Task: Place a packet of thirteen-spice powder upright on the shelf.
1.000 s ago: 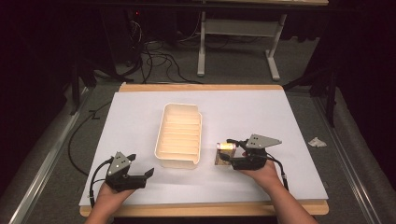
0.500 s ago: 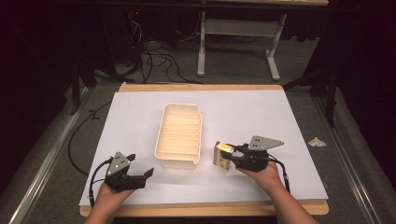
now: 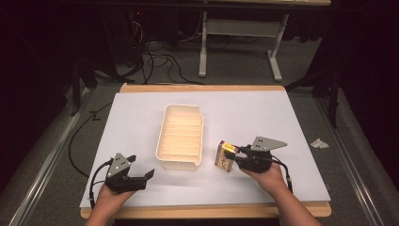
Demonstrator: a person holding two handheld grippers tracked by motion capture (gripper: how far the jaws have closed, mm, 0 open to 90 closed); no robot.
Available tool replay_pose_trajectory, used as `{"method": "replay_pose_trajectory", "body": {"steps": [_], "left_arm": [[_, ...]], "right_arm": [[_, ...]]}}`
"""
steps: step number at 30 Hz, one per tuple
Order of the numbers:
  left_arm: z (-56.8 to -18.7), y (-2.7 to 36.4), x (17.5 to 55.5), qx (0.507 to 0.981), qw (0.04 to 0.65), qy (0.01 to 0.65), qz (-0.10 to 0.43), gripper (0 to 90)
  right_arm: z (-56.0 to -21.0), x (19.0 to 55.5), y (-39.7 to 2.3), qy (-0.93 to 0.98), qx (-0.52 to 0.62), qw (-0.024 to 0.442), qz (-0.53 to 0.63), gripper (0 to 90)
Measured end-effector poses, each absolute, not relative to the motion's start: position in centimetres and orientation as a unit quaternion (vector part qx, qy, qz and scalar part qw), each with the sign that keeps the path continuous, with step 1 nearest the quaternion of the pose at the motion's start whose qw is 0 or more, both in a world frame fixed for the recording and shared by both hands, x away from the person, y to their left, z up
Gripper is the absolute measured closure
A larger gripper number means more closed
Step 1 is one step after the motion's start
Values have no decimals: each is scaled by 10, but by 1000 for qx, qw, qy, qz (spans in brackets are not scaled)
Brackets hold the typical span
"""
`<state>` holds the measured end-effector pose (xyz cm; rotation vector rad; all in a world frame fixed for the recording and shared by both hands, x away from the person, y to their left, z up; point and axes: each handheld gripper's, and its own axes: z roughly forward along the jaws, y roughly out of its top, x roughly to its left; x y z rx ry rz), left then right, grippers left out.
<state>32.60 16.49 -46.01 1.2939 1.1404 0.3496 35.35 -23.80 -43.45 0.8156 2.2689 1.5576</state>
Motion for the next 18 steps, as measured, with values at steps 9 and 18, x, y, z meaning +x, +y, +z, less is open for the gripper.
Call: {"method": "replay_pose_trajectory", "body": {"steps": [9, 18], "left_arm": [[-459, 167, 325, 565, 639, 498, 158, 119], [-457, 169, 326, 558, 643, 499, 163, 120]], "right_arm": [[-432, 353, -240, 779, 286, 148, 539, 686], [-427, 354, -246, 770, 289, 157, 547, 686]]}}
